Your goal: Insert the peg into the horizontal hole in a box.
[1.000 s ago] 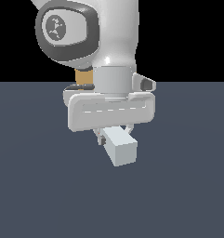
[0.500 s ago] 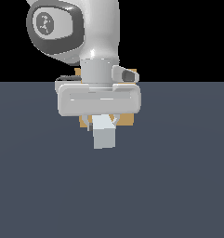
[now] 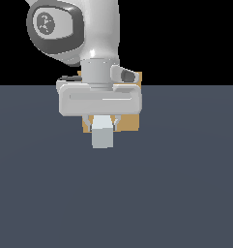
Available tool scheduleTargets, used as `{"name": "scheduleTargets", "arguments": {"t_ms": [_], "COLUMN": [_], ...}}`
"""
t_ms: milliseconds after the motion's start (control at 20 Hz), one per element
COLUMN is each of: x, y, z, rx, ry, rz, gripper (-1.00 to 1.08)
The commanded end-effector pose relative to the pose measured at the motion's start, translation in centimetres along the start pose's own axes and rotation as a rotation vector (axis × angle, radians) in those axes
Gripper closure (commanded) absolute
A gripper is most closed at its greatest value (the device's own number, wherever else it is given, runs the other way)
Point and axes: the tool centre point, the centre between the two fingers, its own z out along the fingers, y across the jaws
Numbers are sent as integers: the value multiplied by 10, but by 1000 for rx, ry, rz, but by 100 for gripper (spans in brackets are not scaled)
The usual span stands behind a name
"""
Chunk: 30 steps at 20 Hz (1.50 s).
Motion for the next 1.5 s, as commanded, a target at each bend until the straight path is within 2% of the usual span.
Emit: {"name": "scheduleTargets", "arguments": {"t_ms": [0,600,800,1050,1450], "x": [0,2,10,38,105], "y": [1,2,2,2,2], "z": [-3,-2,-2,-3,-4], "rx": [-5,-4,-4,-5,-8], "ry": [0,0,0,0,0], "rz": [3,4,4,4,4], "gripper": [108,108,108,108,108]}}
